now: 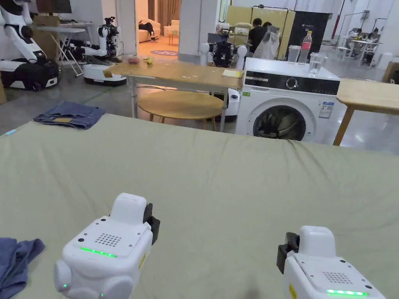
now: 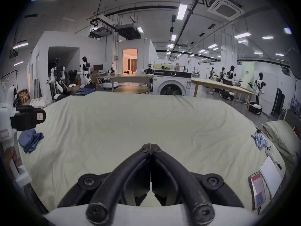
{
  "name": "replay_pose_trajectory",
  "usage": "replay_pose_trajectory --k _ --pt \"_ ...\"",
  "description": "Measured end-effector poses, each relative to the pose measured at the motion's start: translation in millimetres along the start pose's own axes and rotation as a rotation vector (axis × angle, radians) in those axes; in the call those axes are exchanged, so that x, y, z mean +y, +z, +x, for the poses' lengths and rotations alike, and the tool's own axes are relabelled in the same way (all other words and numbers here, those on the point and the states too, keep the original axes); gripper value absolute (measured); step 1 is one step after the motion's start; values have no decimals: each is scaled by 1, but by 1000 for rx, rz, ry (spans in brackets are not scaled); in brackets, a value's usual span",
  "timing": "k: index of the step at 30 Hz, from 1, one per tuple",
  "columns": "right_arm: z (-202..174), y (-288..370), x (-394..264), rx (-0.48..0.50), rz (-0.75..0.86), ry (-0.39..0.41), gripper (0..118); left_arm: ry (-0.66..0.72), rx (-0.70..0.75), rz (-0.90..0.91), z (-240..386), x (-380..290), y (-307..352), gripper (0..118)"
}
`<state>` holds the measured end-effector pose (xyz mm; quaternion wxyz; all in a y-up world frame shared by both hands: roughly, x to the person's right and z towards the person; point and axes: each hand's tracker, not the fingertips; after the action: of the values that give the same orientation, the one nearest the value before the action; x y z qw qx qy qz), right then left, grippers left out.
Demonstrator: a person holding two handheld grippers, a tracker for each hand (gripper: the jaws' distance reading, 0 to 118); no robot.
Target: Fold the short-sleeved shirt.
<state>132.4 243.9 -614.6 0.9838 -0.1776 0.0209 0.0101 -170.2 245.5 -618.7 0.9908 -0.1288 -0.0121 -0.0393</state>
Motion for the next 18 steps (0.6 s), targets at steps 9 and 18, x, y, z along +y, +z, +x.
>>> replay_pose_trajectory --k 9,18 --pt "7 11 2 -17 106 -42 0 89 -5 48 20 2 5 0" --pt "3 15 -1 -36 147 -58 0 155 -17 98 14 -1 15 0"
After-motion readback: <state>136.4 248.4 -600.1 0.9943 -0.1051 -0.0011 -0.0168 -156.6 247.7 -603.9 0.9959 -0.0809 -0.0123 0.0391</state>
